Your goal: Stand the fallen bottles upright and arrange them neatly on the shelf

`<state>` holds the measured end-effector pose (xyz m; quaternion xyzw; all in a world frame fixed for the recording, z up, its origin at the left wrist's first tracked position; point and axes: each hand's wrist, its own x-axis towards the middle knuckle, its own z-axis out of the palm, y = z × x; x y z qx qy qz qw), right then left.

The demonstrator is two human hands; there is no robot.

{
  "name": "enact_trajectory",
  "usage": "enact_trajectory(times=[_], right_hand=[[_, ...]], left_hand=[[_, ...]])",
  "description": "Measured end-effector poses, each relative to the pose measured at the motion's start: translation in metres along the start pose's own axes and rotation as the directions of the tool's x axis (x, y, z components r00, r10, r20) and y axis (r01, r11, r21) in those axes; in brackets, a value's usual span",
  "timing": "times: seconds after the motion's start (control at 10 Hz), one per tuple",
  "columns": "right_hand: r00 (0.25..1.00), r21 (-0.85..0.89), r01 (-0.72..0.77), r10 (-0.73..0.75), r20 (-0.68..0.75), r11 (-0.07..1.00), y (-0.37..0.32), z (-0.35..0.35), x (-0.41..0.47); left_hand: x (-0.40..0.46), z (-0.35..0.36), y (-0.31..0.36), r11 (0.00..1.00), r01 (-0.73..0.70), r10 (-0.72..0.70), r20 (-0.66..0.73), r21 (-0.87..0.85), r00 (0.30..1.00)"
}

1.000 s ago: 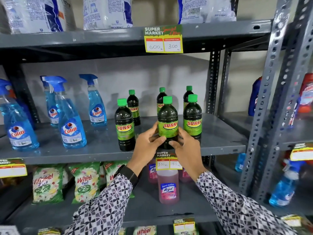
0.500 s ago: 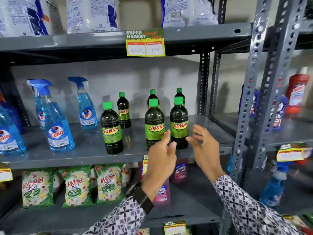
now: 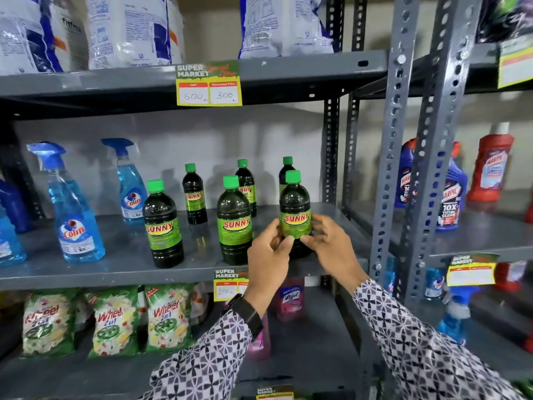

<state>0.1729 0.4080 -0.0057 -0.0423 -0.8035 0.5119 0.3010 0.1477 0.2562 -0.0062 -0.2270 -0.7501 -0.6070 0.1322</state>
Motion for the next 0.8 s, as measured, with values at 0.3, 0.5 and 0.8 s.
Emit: enact_trajectory(times=[0.3, 0.5, 0.8], right_hand=[[1.0, 0.04, 0.02, -0.021, 0.009, 0.999, 0.018, -0.018, 0.0], [0.999, 0.056, 0.043, -0.043, 0.01, 0.998, 0.018, -0.014, -0.005], [0.99, -0.06, 0.109, -0.113, -0.081, 0.992, 0.005, -0.012, -0.019]], left_hand=[[0.012, 0.01, -0.01, 0.991, 0.052, -0.046, 0.044, -0.126, 0.998], [0.014, 0.011, -0.017, 0.991, 0.043, -0.039, 0.036, -0.126, 0.999], [0.0, -0.007, 0.001, 0.998, -0.048, 0.048, 0.011, -0.042, 0.999]])
